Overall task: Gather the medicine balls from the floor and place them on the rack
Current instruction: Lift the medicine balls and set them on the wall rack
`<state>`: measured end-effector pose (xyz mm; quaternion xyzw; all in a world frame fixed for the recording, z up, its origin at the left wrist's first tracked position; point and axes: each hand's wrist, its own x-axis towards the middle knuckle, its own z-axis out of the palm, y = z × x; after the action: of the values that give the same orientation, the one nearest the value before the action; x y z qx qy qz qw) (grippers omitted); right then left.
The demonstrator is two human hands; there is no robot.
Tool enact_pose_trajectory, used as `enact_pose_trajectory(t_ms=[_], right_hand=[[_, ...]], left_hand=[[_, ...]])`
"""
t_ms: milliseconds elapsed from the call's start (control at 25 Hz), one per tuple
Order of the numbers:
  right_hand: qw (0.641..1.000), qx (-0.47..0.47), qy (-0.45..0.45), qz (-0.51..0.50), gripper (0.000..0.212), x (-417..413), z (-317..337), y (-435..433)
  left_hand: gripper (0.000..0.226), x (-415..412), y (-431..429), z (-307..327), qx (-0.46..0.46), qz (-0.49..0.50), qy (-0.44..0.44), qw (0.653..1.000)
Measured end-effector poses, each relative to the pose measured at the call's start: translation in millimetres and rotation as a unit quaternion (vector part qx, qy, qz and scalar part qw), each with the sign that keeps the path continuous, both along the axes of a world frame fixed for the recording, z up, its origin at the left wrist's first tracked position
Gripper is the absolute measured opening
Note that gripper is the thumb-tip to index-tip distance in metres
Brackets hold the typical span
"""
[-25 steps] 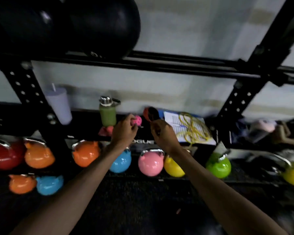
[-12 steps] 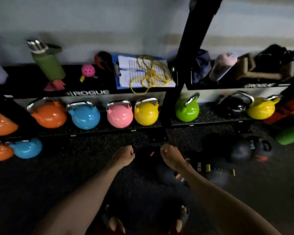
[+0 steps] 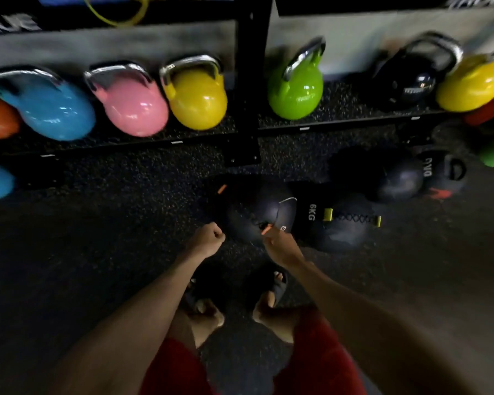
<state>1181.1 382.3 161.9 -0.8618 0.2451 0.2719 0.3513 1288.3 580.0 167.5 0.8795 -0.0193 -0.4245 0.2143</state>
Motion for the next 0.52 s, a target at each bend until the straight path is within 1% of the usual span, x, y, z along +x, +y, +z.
enact_pose_trajectory(t_ms=[80, 120, 200, 280, 320, 400, 520], right_hand=[[0.998, 0.01, 0.022, -0.053, 0.026, -4, -52, -16], [0.994, 0.024, 0.041, -0.095, 0.028, -7, -85, -24], [0.978, 0.051, 0.058, -0.192, 0.033, -11, -148, -38], [0.949, 0.067, 0.052, -0.303, 0.04, -16, -208, -48], [0.927, 0.078, 0.048, -0.364, 0.045, -19, -232, -51], [0.868, 0.112, 0.03, -0.483, 0.053, -24, -285, -52], [0.782, 0.161, -0.033, -0.601, 0.068, -22, -356, -48]], left_hand=[[0.008, 10, -21, -46, -0.01, 0.005, 0.002, 1.0], [0.012, 17, -32, -71, -0.017, 0.005, -0.001, 1.0], [0.027, 37, -55, -123, -0.03, -0.003, -0.024, 0.999], [0.044, 60, -78, -173, -0.033, -0.021, -0.073, 0.997], [0.05, 73, -88, -193, -0.036, -0.025, -0.1, 0.994], [0.058, 100, -110, -235, -0.048, -0.038, -0.138, 0.989], [0.064, 147, -133, -289, -0.091, -0.047, -0.147, 0.984]])
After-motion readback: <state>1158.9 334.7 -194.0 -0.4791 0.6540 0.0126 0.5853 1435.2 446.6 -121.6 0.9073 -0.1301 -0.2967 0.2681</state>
